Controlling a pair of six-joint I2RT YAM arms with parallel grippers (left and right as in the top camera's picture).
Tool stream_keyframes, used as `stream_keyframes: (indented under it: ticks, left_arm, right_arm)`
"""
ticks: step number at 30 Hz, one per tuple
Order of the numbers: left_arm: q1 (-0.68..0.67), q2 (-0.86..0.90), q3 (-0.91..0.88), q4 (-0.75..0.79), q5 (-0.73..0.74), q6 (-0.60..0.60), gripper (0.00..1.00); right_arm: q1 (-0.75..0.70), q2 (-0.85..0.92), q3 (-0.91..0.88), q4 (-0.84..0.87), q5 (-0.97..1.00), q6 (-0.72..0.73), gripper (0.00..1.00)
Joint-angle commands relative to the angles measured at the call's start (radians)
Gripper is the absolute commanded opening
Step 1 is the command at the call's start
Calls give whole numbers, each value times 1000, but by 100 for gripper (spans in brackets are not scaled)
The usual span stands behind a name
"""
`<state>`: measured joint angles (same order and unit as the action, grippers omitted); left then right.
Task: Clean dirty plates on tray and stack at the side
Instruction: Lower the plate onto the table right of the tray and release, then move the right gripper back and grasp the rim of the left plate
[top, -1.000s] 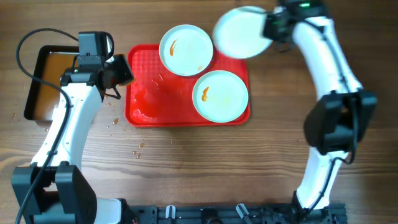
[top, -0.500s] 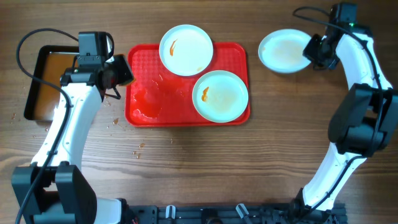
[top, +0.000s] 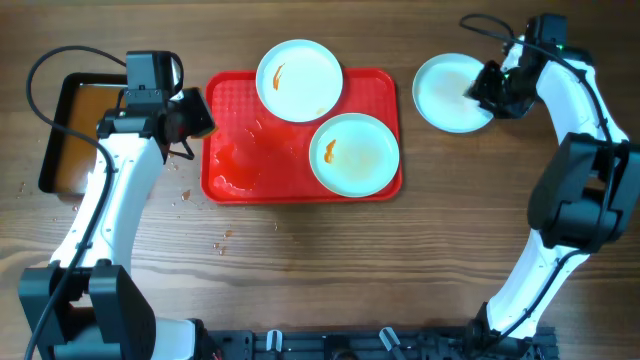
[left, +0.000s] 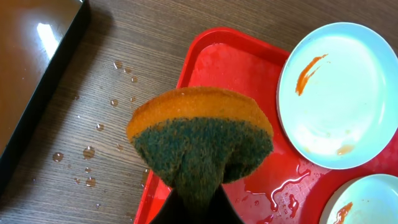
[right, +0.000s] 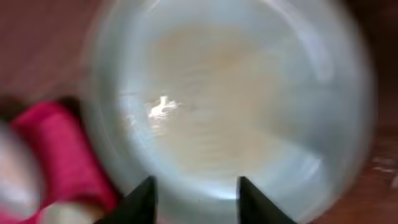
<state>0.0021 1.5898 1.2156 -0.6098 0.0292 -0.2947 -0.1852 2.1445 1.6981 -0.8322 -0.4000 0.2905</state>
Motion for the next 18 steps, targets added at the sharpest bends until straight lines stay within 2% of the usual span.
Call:
stream_keyframes:
  ticks: [1, 4, 11, 14, 18]
  left_arm:
    - [2, 10, -5, 12, 15, -9, 4]
    - [2, 10, -5, 28, 15, -9, 4]
    - [2, 10, -5, 3, 15, -9, 4]
    - [2, 10, -5, -22, 15, -9, 4]
    - [2, 10, -5, -41, 15, -8, 4]
  right_arm:
    - [65, -51, 97, 44, -338, -74, 69]
    - [167, -50, 166, 72, -281, -81, 84]
    - [471, 24, 175, 314, 338, -63, 88]
    - [513, 93, 175, 347, 390, -49, 88]
    - [513, 163, 175, 347, 348, 4, 88]
